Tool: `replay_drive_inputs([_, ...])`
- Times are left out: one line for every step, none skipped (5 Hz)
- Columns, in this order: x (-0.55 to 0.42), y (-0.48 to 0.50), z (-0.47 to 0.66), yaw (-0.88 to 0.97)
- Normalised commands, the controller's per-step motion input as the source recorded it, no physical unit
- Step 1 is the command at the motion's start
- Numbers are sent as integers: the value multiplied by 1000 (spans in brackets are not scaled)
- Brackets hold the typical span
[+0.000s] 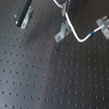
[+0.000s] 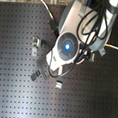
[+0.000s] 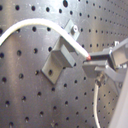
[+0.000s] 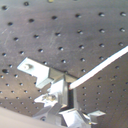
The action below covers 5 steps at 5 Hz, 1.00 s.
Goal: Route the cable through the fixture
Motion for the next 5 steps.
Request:
replay_drive_inputs([116, 60, 223, 446])
replay_drive_inputs([2, 1, 144, 254])
replay_drive_inputs([-133, -68, 161, 0])
replay_drive_inputs([-185, -84, 164, -3])
replay_drive_inputs([-22, -10, 39, 0])
